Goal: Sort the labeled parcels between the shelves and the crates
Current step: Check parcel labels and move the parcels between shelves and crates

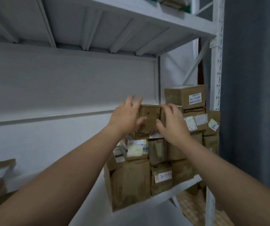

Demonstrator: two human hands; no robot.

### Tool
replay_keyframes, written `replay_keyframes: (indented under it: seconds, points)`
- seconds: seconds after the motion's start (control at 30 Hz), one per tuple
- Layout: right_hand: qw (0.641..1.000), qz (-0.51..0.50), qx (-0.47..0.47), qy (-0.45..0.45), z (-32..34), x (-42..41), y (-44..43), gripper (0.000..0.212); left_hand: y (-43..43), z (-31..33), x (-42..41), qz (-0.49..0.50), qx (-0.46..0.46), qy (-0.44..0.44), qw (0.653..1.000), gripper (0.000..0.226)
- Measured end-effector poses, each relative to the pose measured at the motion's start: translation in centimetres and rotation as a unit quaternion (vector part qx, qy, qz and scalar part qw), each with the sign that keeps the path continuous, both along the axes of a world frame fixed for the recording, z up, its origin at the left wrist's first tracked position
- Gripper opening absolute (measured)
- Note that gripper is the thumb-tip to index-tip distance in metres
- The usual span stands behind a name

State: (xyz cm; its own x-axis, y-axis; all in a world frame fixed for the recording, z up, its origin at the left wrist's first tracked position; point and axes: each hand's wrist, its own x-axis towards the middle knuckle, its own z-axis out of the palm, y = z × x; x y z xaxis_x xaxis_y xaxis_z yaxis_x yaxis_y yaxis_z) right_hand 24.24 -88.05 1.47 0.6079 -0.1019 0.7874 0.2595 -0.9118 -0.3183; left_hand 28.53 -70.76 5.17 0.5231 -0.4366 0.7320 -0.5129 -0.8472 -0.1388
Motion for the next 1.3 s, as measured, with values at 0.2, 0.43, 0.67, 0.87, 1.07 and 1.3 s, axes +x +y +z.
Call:
replay_keyframes:
  seconds: [0.2, 0.43, 0.67, 0.87, 1.07, 1.3]
  points:
    - [0.997, -0.047, -0.043, 0.037, 1.8, 2.8, -1.3, 0.056, -1.7, 0.9, 4.0, -0.072, -0.022, 0.132, 0.988, 0.06]
    - [1.0, 0.026, -0.015, 0.008, 0.3, 3.3, -2.2, 0.04, -1.4, -2.8, 1.9, -0.138, -0.143, 0.012, 0.98, 0.034]
    - [0.911, 0.309, 0.272, 0.002, -0.5, 1.1, -0.7, 0.005, -1.0, -5.2, -1.3, -0.181, -0.177, -0.059, 0.966, 0.029]
    - [0.896, 0.354, 0.27, -0.01, -1.1, -0.4, 0.5, 0.008, 0.6, -6.2, -2.8, -0.198, -0.209, -0.106, 0.952, 0.028]
    - [0.889, 0.378, 0.259, -0.022, -1.0, -1.7, 0.8, 0.012, 1.3, -6.3, -3.5, -0.198, -0.213, -0.136, 0.947, 0.028]
    - [0.875, 0.409, 0.26, -0.025, -1.3, -2.4, 1.4, 0.016, 1.9, -6.5, -5.3, -0.183, -0.213, -0.131, 0.951, 0.029]
